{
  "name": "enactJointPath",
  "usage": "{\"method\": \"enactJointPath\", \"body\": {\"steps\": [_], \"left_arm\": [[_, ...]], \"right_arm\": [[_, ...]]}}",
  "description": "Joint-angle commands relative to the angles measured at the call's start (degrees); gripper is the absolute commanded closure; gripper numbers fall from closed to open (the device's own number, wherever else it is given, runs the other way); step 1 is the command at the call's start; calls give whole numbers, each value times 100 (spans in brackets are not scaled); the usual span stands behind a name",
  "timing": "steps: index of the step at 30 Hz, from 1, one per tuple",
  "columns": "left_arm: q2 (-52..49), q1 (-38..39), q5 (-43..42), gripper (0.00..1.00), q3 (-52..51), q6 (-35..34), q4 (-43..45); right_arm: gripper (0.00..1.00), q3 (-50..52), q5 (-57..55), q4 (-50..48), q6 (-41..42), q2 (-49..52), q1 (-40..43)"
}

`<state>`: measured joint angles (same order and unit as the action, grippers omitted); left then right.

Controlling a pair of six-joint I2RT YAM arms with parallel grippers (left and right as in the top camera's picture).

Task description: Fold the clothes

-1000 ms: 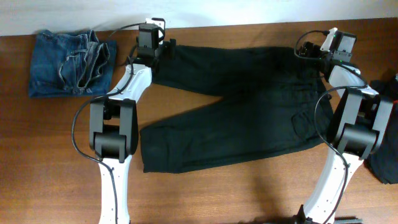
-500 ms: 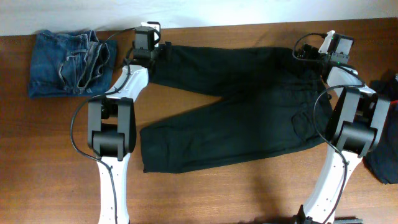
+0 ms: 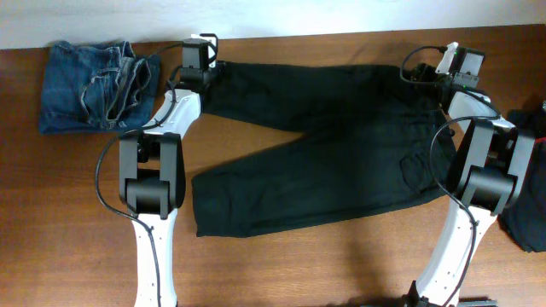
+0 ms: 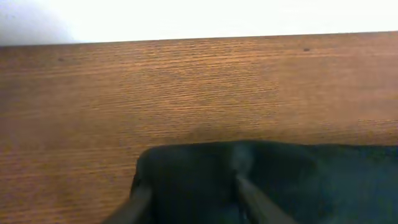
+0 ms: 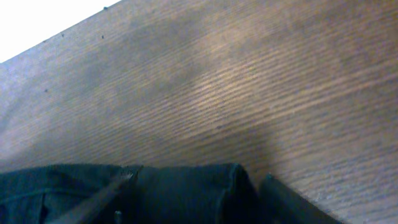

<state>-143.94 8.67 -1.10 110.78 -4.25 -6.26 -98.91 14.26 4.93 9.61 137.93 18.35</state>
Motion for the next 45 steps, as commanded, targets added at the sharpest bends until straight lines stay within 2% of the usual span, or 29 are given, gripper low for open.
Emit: {"method": "enactJointPath", "body": {"steps": [1, 10, 14, 20, 23, 27, 38, 39, 41, 45], "left_arm": [[-173, -22, -111, 71, 81, 39, -7], [-170, -22, -109, 75, 83, 42, -94], [-166, -22, -111, 76, 127, 42, -181], [-166, -20, -111, 82, 527, 44, -660], [-166, -20, -111, 89, 839, 44, -999], [-166, -20, -111, 93, 1134, 46, -1320], [-164, -20, -111, 95, 1217, 59, -1569], [-164, -20, -111, 94, 1217, 70, -1574], [-155, -22, -111, 84, 1217, 70, -1574], [-144, -22, -111, 77, 1228, 70, -1563]], "right_arm": [[45, -72, 184, 22, 190, 140, -22], [77, -306, 179, 271, 188, -33, -22], [85, -428, 179, 468, 188, -140, -22], [96, -778, 181, 955, 188, -162, -22], [96, -949, 181, 1172, 188, -162, -22], [96, -1147, 181, 1322, 188, -162, -22], [96, -1491, 208, 1589, 186, -173, -24], [96, -1491, 225, 1593, 186, -179, -24], [92, -1491, 334, 1587, 186, -179, -22], [89, -1491, 356, 1569, 186, -181, -22]]}}
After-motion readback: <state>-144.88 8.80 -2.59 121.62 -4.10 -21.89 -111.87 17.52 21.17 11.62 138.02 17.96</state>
